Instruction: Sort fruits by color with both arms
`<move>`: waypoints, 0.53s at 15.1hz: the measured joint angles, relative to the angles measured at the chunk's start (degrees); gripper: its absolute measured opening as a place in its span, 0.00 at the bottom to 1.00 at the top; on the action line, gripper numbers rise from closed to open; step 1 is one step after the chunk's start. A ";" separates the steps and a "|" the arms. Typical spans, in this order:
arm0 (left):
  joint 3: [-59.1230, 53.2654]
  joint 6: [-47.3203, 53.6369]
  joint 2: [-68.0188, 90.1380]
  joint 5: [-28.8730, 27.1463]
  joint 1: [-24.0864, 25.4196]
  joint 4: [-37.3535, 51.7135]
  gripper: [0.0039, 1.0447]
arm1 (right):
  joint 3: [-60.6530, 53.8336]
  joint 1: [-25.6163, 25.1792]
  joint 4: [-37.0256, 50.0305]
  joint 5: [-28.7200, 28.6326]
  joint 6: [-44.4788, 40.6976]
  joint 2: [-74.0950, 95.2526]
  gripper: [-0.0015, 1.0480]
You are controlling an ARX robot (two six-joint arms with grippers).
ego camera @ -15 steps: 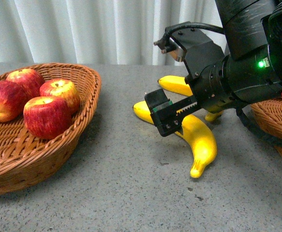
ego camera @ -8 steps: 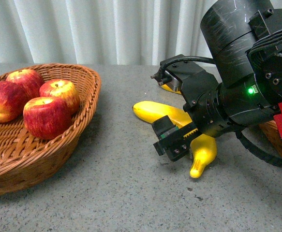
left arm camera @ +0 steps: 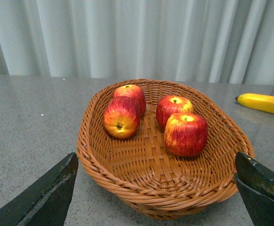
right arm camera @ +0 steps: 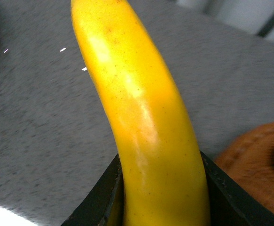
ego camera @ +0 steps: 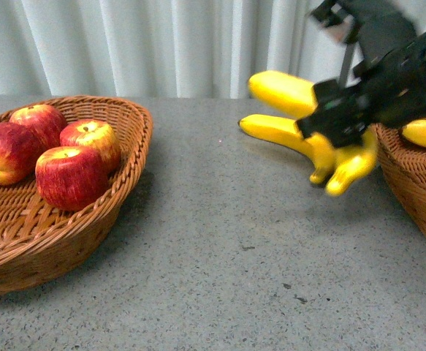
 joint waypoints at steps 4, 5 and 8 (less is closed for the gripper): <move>0.00 0.00 0.00 0.00 0.00 0.00 0.94 | -2.99 -18.40 -2.08 -3.08 -3.80 -7.10 0.36; 0.00 0.00 0.00 0.00 0.00 0.00 0.94 | -4.79 -22.95 -3.37 -4.17 -6.05 -8.04 0.36; 0.00 0.00 -0.02 0.00 0.00 -0.02 0.94 | -9.27 -32.68 -5.42 -6.49 -12.74 -10.16 0.35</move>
